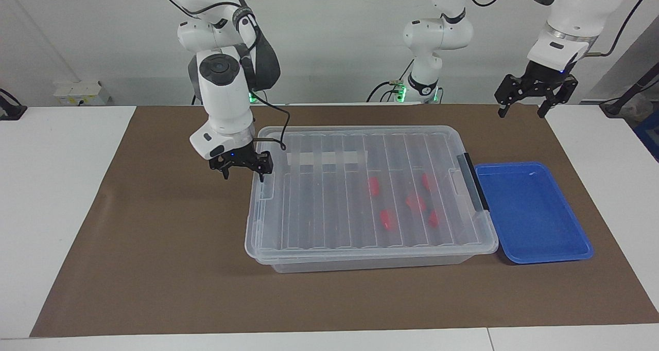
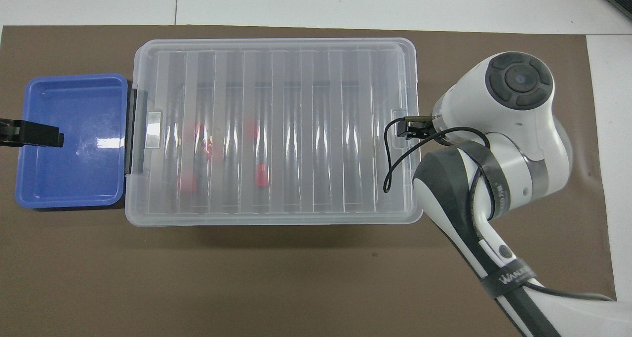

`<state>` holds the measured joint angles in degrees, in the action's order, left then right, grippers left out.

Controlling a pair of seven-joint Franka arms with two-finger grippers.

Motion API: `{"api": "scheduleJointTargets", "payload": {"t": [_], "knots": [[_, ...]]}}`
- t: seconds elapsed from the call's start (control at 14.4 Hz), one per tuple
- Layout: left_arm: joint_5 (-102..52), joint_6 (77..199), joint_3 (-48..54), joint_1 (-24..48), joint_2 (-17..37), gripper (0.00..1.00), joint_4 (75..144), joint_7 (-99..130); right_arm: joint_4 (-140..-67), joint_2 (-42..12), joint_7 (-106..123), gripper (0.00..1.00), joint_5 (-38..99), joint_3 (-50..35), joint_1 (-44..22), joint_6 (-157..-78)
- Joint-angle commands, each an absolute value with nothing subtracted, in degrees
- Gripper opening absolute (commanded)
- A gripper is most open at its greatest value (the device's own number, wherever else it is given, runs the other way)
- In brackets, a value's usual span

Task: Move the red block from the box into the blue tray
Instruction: 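Grasp the clear lid's edge with the right gripper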

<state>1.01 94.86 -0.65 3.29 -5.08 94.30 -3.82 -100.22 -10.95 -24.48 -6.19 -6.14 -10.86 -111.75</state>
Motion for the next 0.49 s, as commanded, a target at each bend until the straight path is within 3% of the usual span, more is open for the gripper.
{"api": "scheduleJointTargets", "payload": {"t": [0.0,0.42], "knots": [[-0.1,94.2,-0.7,2.9,-5.3,1.0,94.2,-3.7,-101.5,-9.2,-22.6,0.99,-7.7,-6.3,-10.7,-110.1],[-0.1,94.2,-0.7,2.9,-5.3,1.0,94.2,-3.7,-103.4,-7.5,-10.0,1.0,-7.8,-6.2,-8.3,-107.8]]}}
